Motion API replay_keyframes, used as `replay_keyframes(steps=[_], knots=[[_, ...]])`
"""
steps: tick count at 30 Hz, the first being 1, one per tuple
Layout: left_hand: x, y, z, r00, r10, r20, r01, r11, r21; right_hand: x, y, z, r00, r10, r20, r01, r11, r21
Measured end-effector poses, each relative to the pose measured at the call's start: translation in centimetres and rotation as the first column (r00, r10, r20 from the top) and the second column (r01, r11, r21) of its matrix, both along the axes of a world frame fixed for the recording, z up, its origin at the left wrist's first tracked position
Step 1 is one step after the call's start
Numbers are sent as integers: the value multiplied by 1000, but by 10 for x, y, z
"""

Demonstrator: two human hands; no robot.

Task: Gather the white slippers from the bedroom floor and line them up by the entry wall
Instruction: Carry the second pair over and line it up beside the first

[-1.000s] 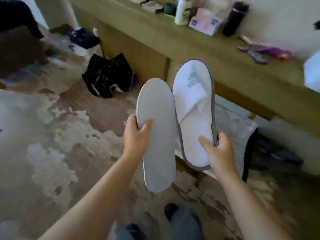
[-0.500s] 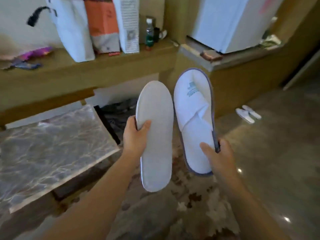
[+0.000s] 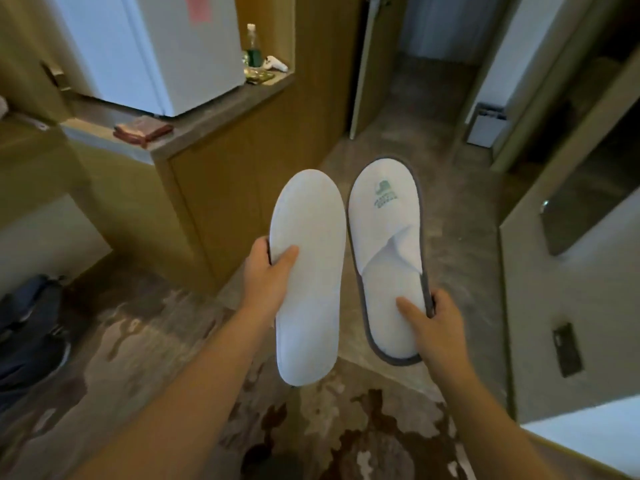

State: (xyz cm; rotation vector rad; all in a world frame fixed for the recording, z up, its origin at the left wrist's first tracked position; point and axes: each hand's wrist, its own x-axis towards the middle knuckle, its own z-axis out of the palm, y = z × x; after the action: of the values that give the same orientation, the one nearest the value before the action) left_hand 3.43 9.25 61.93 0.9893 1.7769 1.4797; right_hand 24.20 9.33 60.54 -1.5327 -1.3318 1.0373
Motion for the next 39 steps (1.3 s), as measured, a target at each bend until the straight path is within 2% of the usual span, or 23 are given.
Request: replay_keyframes(steps=[5,11,17,22,30,39], knots=[[30,105,-13,991,-103,88,107,994,-37,24,78,-17,993,-114,-13,114,993,10],[40,270,-18,965,-138,222,152,987,-44,22,236,-16,983,-175,-48,177,984,36],[39,425,-5,950,-193,244,216,974,-70,29,379,2,974,-221,-57,224,973,54],[49,533,-13,944,-228,238,255,963,-89,43,480,-10,962,-266,-56,267,963,19],[88,740,-38,962,-122,245,159,977,-139,90,702,-41,977,-212,-40,212,977,16],[102,941,-27,977,71,200,-36,984,-173,105,957,-22,1000,-20,-6,19,1000,-16]])
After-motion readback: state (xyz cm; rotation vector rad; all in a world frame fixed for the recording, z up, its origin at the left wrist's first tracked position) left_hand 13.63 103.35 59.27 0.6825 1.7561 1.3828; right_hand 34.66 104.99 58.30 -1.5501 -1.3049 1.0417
